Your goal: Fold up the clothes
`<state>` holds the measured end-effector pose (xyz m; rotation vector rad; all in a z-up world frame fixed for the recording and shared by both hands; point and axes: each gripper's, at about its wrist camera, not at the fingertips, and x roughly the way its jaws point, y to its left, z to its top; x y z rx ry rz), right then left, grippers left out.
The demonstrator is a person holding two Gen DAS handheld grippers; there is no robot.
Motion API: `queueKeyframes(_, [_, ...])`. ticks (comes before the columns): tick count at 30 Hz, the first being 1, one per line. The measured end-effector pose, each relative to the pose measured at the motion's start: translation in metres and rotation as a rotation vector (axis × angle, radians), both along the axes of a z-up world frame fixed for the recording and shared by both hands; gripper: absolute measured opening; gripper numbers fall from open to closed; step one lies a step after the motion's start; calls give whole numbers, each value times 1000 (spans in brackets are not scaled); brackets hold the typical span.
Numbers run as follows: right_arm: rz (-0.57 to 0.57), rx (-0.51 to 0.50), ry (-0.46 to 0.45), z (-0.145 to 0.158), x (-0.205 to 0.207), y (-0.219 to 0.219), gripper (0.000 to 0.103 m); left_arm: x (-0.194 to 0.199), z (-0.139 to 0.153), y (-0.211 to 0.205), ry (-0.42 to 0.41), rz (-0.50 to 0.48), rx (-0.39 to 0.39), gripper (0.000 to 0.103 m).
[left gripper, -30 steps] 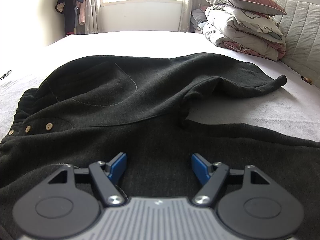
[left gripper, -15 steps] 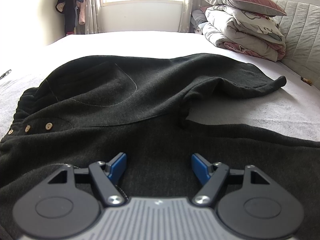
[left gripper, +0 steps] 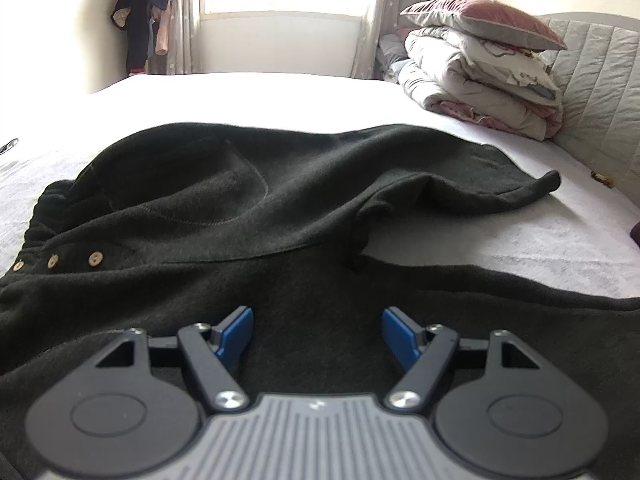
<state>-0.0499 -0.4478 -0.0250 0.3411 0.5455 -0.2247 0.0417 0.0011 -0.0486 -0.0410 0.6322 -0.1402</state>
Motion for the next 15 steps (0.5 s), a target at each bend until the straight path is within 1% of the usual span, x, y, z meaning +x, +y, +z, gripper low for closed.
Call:
queueKeyframes(3, [25, -73, -50, 10, -6, 25, 41, -3, 4, -4, -41, -47, -8, 74])
queueKeyframes(5, [84, -106, -57, 9, -7, 49, 41, -6, 4, -10, -66, -99, -10, 74])
queueKeyframes(7, [159, -140, -37, 3, -5, 73, 41, -10, 3, -16, -80, -169, -20, 74])
queueKeyframes(9, [241, -187, 0, -6, -2, 95, 41, -14, 1, -21, -72, -262, -34, 74])
queueKeyframes(12, [311, -287, 84, -27, -3, 115, 41, -20, -7, -27, -25, -404, -50, 74])
queueKeyframes(14, [312, -302, 77, -32, -13, 109, 43, -29, -14, -31, -1, -487, -15, 74])
queueKeyframes(15, [310, -306, 71, -34, -18, 105, 46, -34, -16, -33, -7, -519, 15, 74])
